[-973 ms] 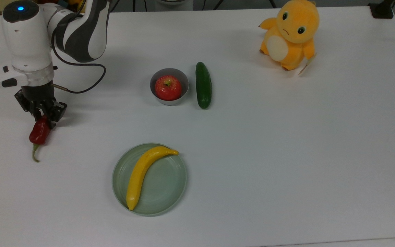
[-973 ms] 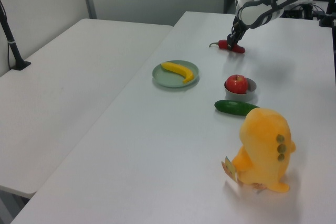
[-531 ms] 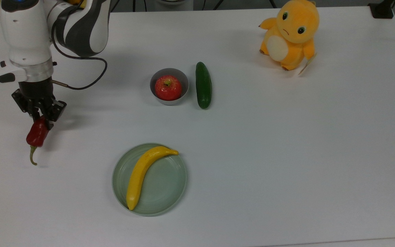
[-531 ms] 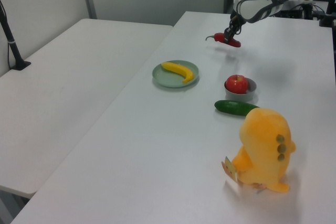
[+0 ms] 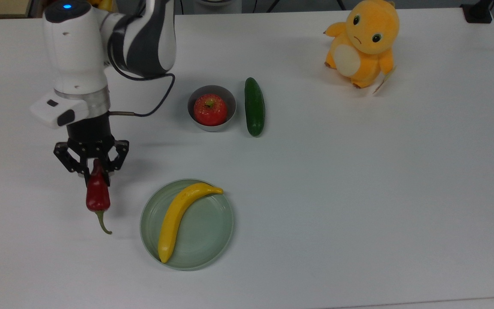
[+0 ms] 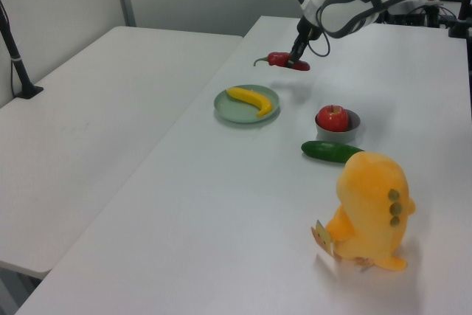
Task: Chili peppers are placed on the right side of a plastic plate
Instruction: 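Lift the chili pepper and carry it toward the green plate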
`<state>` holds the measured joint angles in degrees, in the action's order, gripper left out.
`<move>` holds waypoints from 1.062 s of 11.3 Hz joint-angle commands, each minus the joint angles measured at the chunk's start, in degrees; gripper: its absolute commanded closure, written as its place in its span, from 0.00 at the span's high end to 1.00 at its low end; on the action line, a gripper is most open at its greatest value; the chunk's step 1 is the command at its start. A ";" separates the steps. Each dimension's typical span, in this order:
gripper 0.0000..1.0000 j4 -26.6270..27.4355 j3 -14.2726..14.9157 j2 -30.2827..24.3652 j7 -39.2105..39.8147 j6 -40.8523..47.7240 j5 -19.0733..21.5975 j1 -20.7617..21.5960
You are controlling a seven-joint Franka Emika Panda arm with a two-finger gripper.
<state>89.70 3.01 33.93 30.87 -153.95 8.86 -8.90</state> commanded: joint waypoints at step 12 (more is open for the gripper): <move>0.75 -9.90 -3.54 11.95 4.02 -9.96 0.81 0.99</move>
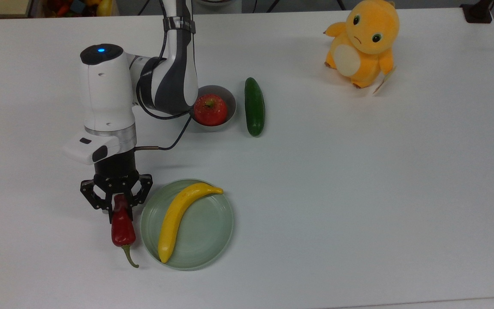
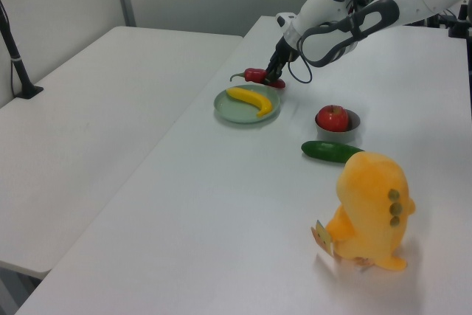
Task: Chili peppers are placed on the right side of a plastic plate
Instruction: 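Lift the chili pepper and carry it toward the green plate, then lower the chili pepper beside the banana and open the gripper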
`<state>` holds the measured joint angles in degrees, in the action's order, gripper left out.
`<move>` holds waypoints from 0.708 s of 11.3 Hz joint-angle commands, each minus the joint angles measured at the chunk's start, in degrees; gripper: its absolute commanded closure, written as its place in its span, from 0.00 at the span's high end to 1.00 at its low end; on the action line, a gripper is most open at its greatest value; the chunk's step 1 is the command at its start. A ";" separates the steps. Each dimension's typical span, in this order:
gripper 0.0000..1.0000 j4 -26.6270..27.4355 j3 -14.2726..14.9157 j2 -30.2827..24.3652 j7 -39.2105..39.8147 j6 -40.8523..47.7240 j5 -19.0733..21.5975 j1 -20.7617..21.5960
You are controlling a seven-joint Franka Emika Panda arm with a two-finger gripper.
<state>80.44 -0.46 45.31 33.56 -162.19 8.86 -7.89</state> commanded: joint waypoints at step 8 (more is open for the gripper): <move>1.00 6.54 -0.07 -10.03 0.29 -1.20 1.86 -1.51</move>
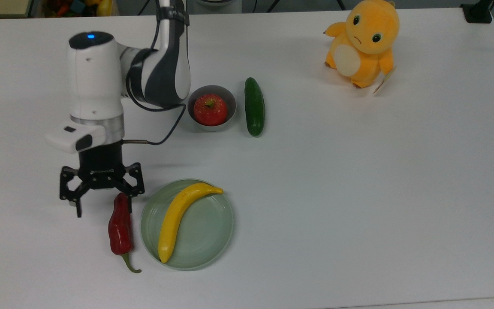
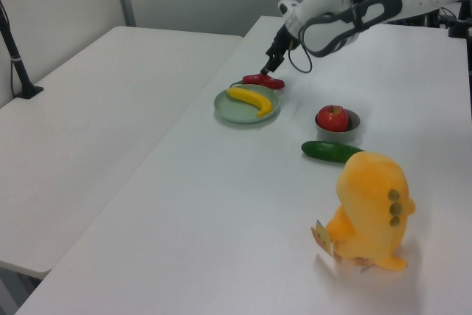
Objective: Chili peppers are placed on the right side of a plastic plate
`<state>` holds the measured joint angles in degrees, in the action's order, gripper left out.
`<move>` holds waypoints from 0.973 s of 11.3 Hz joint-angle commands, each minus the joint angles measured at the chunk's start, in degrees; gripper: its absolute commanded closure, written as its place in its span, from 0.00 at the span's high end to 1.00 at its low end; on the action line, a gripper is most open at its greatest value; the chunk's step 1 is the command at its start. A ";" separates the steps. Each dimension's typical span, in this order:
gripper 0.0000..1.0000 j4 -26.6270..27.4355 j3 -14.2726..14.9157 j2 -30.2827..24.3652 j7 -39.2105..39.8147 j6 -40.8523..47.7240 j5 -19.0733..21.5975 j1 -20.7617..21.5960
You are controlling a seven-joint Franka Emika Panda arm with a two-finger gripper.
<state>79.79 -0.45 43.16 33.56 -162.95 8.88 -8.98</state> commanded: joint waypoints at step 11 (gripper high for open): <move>1.00 15.66 2.21 -43.94 -33.98 61.22 0.09 2.55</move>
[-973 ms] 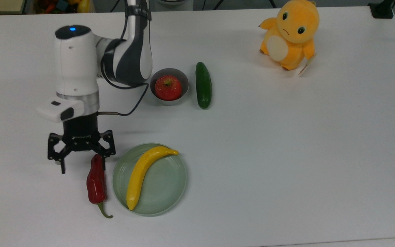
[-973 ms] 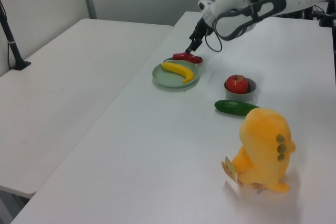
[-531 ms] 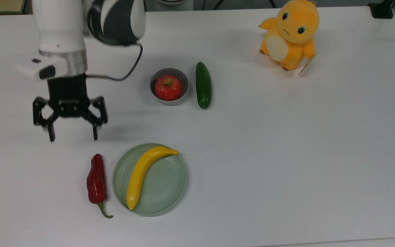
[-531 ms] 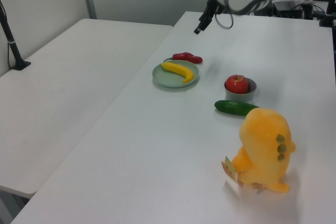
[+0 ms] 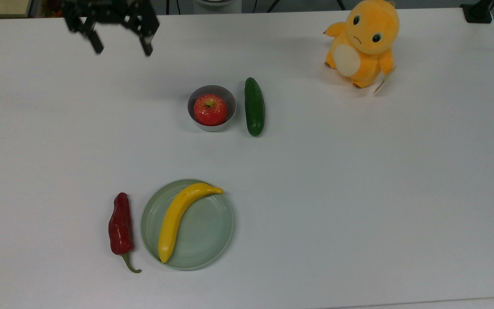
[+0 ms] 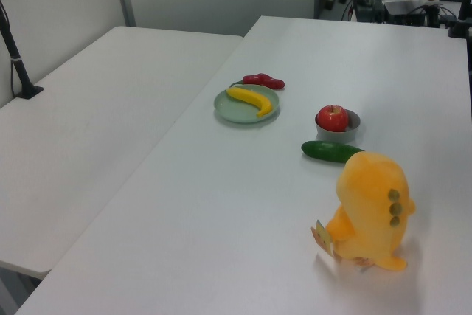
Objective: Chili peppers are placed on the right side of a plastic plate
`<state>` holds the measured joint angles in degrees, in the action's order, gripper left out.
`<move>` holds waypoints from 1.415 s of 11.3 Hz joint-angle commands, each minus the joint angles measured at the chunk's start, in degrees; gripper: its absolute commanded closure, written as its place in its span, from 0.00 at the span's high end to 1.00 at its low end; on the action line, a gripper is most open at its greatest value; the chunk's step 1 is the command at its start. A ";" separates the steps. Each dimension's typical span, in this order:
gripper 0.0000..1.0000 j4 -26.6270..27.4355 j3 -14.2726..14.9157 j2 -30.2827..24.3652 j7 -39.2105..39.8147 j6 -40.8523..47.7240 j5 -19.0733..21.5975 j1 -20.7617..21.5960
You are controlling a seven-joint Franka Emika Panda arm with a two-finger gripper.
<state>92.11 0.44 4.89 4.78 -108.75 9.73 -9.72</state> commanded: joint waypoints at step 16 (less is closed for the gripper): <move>1.00 2.46 4.22 -6.83 1.54 9.87 -10.26 15.88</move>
<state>93.81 2.26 -1.32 1.62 -97.75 -0.65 4.96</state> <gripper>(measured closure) 0.000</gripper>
